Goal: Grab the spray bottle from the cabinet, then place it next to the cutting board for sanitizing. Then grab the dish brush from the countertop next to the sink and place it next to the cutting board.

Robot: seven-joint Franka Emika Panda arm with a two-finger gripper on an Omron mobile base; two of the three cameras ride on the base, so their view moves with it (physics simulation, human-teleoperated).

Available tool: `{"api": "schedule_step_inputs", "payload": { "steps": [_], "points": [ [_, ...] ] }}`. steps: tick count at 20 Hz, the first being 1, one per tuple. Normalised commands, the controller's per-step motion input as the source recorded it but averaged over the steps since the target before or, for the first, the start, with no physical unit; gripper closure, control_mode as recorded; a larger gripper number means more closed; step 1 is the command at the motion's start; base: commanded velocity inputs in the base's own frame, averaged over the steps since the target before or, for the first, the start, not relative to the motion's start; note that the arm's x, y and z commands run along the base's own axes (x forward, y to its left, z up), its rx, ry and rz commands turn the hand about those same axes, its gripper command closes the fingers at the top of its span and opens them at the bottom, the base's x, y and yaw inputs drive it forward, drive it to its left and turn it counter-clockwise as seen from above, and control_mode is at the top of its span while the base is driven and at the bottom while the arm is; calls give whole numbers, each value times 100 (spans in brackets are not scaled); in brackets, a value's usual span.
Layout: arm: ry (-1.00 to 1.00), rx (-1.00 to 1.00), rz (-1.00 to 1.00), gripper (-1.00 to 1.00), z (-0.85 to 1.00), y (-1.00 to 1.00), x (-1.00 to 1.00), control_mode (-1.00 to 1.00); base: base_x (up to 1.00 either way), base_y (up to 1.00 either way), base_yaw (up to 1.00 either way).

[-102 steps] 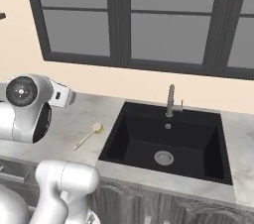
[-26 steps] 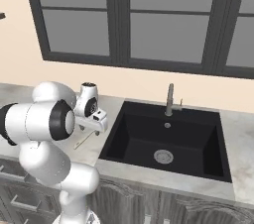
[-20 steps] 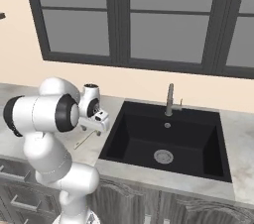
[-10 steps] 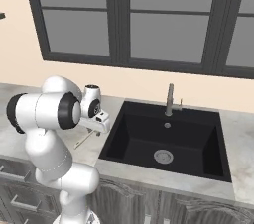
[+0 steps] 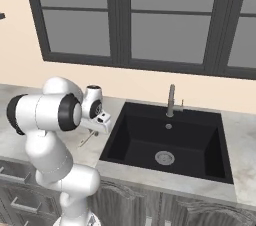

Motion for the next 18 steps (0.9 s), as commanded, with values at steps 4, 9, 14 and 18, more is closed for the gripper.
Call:
{"api": "schedule_step_inputs", "payload": {
  "steps": [4, 9, 14, 18],
  "points": [
    [-15, 0, 0, 100, 60, 0, -10, -100, 0, 0, 0],
    [-17, 0, 1, 100, 85, 0, -11, -100, 0, 0, 0],
    [-34, 1, 7, 100, 74, -12, -32, -100, 0, 0, 0],
    [-41, 0, 7, 100, 75, -2, -40, -100, 0, 0, 0]
  ]
}}
